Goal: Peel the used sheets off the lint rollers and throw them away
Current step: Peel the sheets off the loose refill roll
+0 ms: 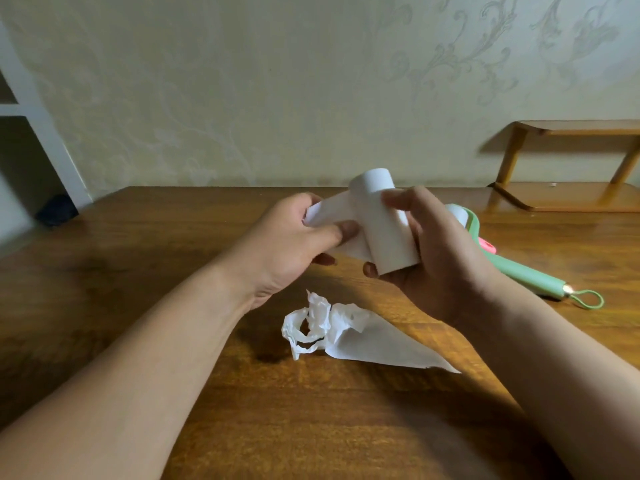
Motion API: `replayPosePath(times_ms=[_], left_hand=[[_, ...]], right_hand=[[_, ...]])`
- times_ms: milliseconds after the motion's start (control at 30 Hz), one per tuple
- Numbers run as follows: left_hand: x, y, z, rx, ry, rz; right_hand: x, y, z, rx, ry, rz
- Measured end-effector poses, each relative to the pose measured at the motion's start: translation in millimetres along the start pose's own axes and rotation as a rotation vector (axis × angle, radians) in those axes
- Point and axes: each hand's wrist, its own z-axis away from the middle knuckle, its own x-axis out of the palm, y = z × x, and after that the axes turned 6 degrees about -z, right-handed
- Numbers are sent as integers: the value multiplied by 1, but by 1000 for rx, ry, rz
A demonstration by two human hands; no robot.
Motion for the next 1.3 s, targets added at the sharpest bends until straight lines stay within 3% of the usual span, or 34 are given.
replayPosePath(times_ms=[167,433,567,700,800,933,1100,1300], left_hand=[[0,5,3,44,-18,-19],[-6,6,1,20,93,121],[0,8,1,60,125,159],[-1,11,2,89,158,175],[-5,13,1,94,227,206],[-4,15,2,92,215,229],[-5,13,2,95,178,218],[-10,15,-1,80,203,348]], right_hand=[[-1,2,-2,-70,-117,127],[-6,-8,-2,79,-43,-106],[-4,-3,-2,-6,-140,60],[-6,-5,-4,-36,48,177],[-8,-11,-4,31,125,50],[-9,-12,-4,86,107,-118],[-12,-8,-6,-11,86,137],[-18,-14,-7,11,162,-10]])
